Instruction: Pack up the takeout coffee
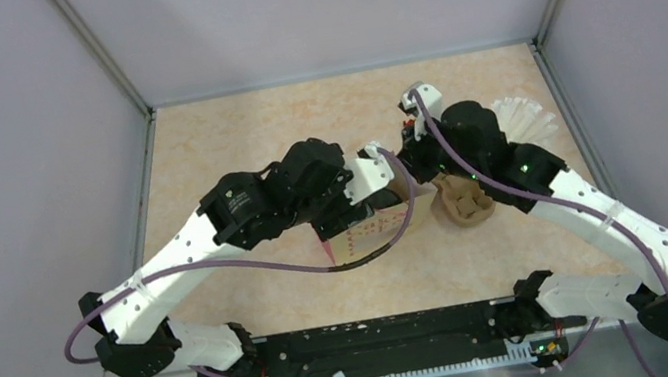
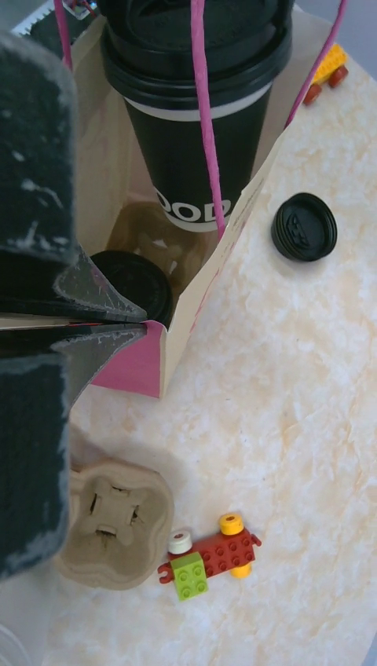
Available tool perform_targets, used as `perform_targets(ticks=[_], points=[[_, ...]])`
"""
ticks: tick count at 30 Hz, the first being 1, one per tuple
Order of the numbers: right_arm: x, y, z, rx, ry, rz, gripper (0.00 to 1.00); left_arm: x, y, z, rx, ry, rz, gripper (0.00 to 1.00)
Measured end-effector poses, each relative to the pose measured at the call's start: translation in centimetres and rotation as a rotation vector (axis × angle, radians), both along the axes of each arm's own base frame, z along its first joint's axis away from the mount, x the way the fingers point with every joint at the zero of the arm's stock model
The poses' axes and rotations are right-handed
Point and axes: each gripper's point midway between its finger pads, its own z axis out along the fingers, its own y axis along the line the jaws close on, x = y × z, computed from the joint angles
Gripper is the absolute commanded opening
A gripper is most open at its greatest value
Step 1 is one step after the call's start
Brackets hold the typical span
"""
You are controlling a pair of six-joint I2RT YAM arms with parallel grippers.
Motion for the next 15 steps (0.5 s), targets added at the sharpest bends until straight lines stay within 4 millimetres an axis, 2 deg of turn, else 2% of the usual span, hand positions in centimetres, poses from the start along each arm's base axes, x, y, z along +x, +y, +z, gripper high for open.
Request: perform_targets(ticks=[4, 15], points=[[-1.5, -0.1, 0.1, 0.021, -0.030, 0.022, 0.00, -0.7, 0.2, -0.1, -0.009, 0.025, -0.017, 0.64], [-1.4, -1.0, 0.4, 0.035, -0.048, -0.036, 0.00, -3.2, -0.4, -0.7, -0.035, 0.122, -0.083, 0.62]])
